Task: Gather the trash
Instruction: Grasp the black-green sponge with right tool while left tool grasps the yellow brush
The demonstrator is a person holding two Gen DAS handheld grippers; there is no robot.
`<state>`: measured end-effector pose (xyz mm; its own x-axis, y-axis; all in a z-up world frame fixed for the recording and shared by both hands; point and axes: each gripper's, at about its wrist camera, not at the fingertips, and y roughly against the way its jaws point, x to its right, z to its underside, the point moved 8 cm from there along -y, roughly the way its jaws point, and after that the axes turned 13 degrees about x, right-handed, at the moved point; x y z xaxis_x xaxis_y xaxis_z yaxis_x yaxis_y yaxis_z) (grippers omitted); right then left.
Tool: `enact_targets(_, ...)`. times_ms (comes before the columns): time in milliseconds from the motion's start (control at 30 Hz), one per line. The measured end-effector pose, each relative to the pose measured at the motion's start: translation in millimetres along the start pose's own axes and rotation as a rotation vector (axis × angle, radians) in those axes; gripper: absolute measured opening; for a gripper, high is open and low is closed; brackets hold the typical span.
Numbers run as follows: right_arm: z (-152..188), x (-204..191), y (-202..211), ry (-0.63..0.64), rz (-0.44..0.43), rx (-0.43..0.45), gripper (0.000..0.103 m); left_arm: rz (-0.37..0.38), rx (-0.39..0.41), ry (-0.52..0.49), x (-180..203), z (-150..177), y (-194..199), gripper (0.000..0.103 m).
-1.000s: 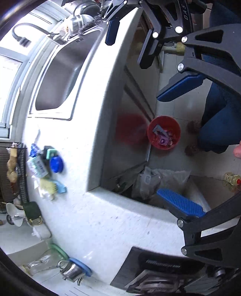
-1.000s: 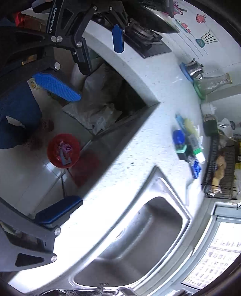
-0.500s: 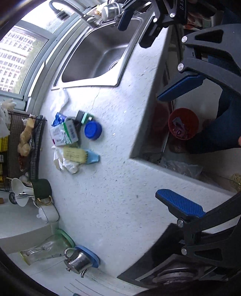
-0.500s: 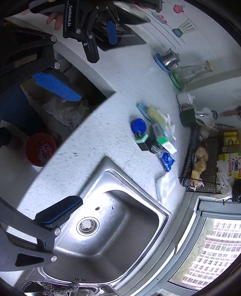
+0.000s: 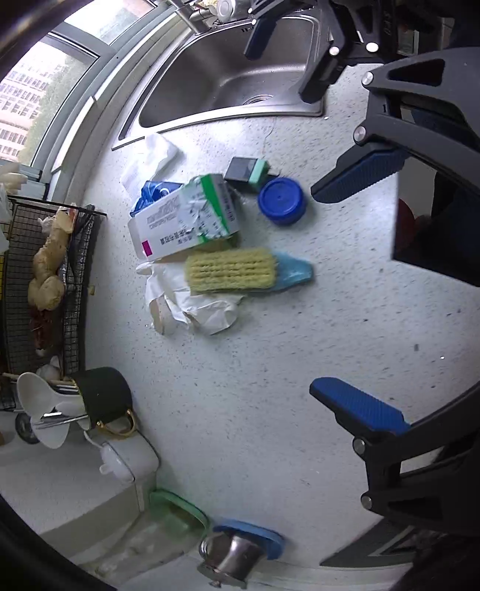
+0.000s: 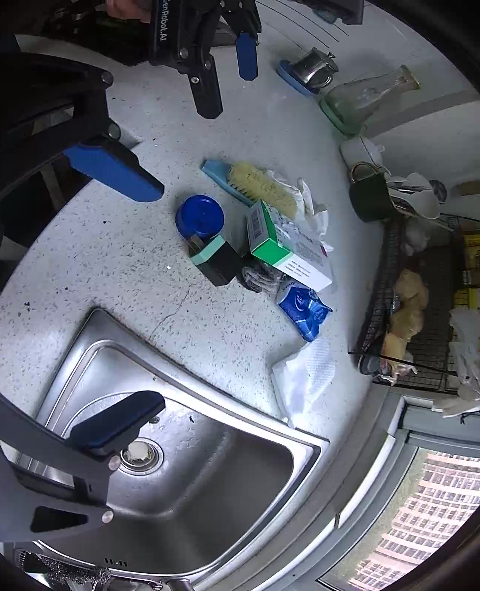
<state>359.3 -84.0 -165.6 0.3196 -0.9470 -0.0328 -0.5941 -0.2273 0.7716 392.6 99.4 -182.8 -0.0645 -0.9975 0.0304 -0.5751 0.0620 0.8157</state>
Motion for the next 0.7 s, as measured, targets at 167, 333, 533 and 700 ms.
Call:
enact_targets(167,-5,0,-28,-0.060,0.010,-0.088,0.102,0.052,-0.061,-0.012,-4,-6,-32,0.094)
enact_targets(333,-12,3,-52,-0.147,0.040,-0.143,0.102,0.088,-0.105,-0.022,-9,-6,-54,0.094)
enact_targets(533,-19,-2,-74,-0.186,0.055,-0.190,0.096,0.104,-0.125,-0.031,-13,-13,-70,0.094)
enact_targets(700,-16,-2,-88,-0.210,0.080,-0.232,0.084,0.132,-0.135,-0.042,-13,-17,-78,0.094)
